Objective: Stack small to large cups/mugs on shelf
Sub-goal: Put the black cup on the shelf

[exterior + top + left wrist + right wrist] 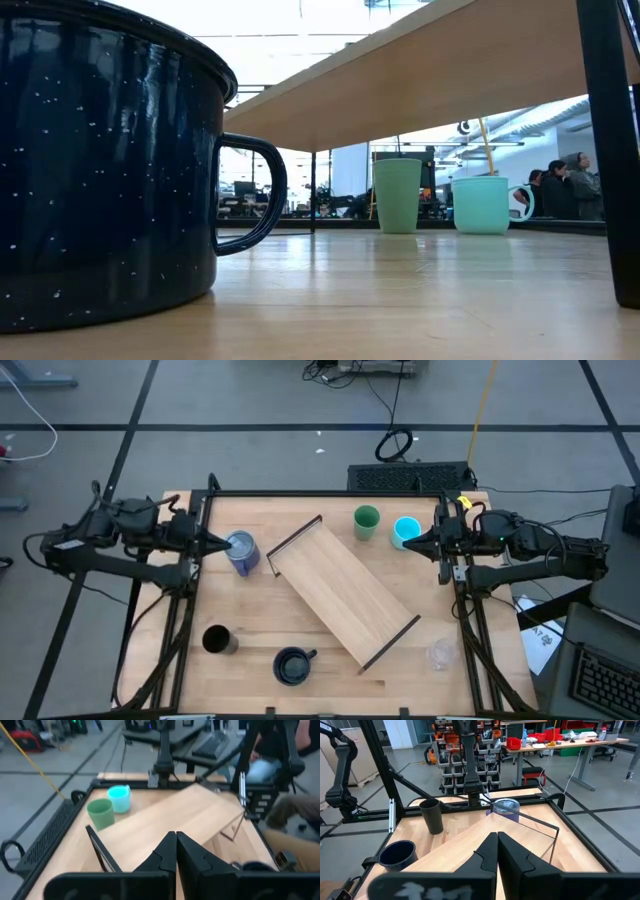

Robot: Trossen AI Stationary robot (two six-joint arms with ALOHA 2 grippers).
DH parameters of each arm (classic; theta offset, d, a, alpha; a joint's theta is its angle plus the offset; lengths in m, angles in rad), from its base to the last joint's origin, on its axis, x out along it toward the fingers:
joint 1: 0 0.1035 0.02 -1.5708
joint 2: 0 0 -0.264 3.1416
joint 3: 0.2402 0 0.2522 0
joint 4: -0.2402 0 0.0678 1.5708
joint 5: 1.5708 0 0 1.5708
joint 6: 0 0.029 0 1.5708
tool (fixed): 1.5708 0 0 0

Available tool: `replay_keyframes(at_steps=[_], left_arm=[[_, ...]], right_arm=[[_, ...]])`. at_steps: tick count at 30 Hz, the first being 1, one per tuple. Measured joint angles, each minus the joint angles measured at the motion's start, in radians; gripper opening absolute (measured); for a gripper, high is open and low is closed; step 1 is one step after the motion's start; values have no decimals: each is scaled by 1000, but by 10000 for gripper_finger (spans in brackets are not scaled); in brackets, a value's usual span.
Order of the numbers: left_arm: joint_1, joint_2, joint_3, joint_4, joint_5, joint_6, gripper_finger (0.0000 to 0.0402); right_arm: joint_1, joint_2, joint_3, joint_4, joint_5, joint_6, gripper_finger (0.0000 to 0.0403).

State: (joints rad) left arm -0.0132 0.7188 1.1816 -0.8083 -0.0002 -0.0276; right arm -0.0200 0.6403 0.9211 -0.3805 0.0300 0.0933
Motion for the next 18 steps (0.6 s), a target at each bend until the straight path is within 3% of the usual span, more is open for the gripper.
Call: replay_keyframes(at_steps=[12,18], left_arm=[[-59,186,280,-257,-8,42,73],[-113,248,319,-386,-9,26,79]], right_arm=[[0,0,0,0,0,0,0],[0,0,0,1,0,0,0]])
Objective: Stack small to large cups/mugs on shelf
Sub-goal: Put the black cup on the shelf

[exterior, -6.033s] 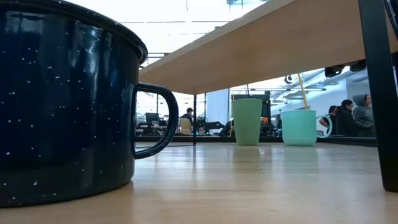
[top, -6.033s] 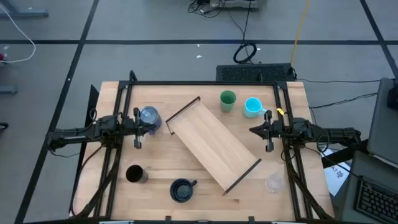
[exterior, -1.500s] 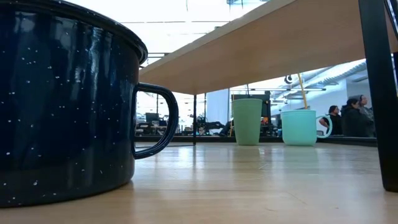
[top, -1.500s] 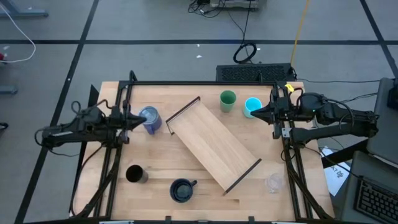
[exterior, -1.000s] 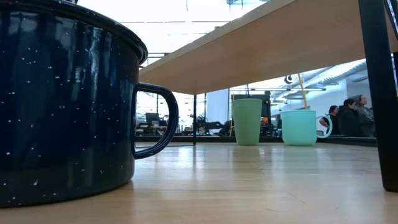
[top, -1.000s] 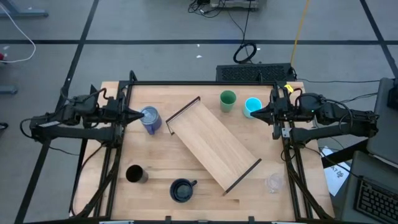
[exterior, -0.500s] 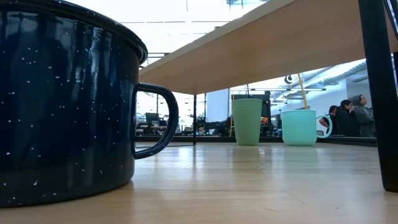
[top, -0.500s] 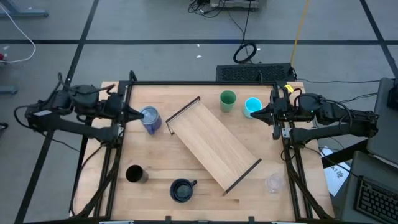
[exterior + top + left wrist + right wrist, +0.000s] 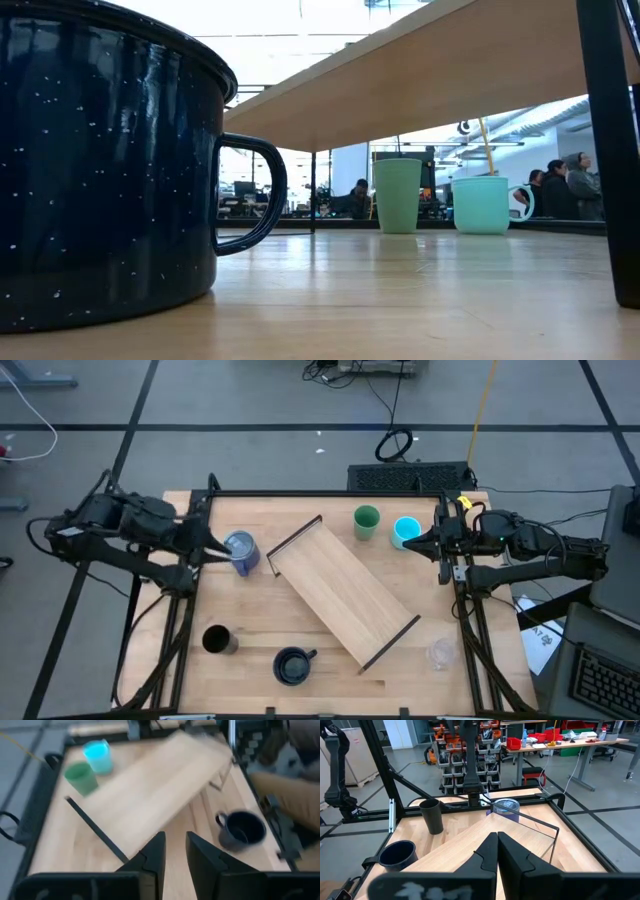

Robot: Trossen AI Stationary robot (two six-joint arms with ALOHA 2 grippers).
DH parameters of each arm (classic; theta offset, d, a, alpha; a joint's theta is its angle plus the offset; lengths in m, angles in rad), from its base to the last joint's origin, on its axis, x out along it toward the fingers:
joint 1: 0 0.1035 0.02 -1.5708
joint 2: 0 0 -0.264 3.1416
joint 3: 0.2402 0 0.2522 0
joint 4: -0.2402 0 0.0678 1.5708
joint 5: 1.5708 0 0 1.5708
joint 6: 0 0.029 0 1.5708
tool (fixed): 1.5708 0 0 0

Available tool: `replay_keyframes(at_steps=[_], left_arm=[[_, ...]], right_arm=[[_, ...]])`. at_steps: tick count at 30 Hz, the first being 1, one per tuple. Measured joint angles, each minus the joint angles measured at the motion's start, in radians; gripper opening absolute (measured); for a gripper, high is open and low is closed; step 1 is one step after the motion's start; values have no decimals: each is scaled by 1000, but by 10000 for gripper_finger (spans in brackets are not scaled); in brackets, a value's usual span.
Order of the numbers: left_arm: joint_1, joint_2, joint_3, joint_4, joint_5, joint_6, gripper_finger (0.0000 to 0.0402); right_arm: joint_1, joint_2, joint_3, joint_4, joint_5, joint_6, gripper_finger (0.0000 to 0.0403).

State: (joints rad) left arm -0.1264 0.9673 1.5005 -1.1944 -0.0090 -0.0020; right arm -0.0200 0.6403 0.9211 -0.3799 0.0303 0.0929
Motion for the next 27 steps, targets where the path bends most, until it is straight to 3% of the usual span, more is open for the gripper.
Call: replay_keyframes(at_steps=[10,21,27], left_arm=[[-171,67,-1,-84,-5,-111,79],[-397,177,-1,-143,-123,-239,79],[-475,251,-1,-157,-123,-306,110]], right_arm=[[0,0,0,1,0,-11,0],[0,0,0,1,0,14,0],[0,0,0,1,0,19,0]])
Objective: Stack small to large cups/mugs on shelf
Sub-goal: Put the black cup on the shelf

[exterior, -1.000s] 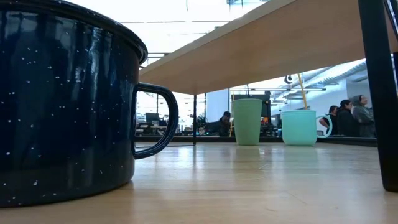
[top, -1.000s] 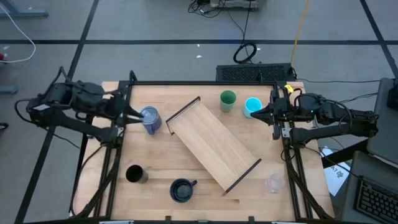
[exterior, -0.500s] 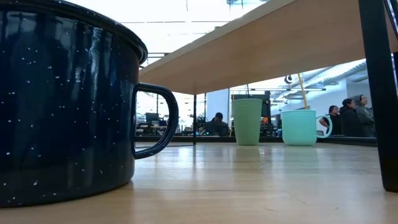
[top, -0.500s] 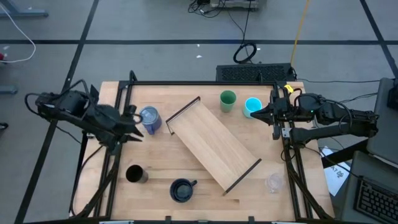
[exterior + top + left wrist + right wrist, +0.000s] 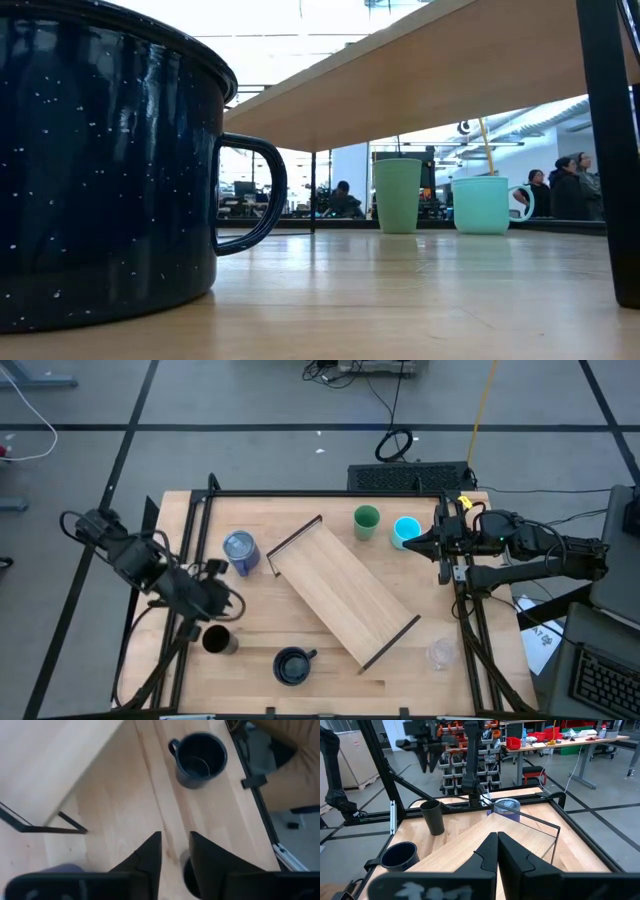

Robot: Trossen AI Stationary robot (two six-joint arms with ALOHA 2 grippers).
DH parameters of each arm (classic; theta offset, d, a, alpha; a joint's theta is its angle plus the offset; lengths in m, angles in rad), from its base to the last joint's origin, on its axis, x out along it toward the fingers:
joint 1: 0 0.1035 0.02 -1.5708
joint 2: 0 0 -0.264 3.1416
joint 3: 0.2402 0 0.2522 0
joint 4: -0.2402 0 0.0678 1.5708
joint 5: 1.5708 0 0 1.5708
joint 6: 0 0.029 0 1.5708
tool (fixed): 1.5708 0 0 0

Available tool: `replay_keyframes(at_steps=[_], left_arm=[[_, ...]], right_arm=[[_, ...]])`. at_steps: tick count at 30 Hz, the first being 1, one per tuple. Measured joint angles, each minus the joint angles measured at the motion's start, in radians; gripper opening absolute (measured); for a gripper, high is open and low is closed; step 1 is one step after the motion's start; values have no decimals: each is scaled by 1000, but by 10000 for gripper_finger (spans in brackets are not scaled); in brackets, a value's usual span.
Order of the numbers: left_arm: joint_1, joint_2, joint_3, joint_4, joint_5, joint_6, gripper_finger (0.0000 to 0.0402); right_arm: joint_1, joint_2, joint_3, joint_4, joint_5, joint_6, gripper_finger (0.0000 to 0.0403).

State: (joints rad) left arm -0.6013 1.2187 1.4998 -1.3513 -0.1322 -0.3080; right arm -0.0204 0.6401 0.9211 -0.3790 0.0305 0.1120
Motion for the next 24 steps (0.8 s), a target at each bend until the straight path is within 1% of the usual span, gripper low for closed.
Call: replay_keyframes(at_steps=[5,8,10,19,24], left_arm=[[-62,52,0,-22,-12,-75,163],[-91,73,0,-43,-27,-116,185],[-105,82,0,-51,-35,-135,192],[-186,87,0,-51,-32,-269,196],[-247,138,0,-51,-27,-343,212]], right_arm=[[0,1,0,0,0,0,0],[0,11,0,0,0,0,0],[0,24,0,0,0,0,0],[0,93,-1,26,0,-25,0],[0,112,-1,58,0,-46,0]])
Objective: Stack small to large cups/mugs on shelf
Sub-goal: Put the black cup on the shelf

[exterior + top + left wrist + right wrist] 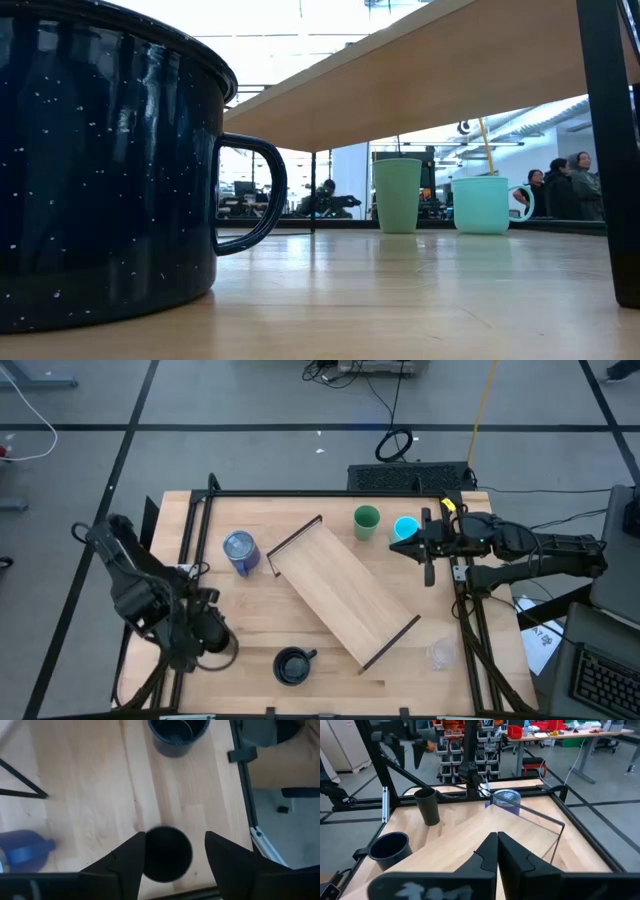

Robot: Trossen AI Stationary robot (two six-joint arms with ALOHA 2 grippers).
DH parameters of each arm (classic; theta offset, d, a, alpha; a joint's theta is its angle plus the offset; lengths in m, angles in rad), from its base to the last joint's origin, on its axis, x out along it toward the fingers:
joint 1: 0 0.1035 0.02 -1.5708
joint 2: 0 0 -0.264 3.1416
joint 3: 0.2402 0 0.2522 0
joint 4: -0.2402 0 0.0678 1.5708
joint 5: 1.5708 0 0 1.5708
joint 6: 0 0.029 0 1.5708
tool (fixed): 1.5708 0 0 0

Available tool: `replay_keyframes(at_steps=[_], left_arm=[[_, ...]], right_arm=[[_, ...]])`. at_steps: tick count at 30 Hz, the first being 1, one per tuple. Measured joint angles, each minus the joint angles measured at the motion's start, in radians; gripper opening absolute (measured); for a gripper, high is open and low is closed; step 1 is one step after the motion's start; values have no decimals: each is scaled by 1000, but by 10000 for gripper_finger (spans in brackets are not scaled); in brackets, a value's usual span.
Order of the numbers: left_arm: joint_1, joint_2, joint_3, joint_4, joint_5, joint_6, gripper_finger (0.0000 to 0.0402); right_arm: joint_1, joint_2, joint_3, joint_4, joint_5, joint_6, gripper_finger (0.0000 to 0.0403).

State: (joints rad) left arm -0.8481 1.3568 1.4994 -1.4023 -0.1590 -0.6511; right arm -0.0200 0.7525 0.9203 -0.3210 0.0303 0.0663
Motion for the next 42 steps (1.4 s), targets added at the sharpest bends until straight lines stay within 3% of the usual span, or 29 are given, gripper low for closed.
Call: replay_keyframes(at_steps=[16,30,35,42], left_arm=[[-86,235,-2,-55,55,-120,230],[-106,218,-200,88,106,-204,226],[-100,218,-242,88,113,-187,175],[-94,218,-246,117,114,-112,43]], right_arm=[[0,0,0,18,0,0,0],[0,0,0,18,0,1,0],[0,0,0,25,0,1,0],[0,0,0,33,0,1,0]])
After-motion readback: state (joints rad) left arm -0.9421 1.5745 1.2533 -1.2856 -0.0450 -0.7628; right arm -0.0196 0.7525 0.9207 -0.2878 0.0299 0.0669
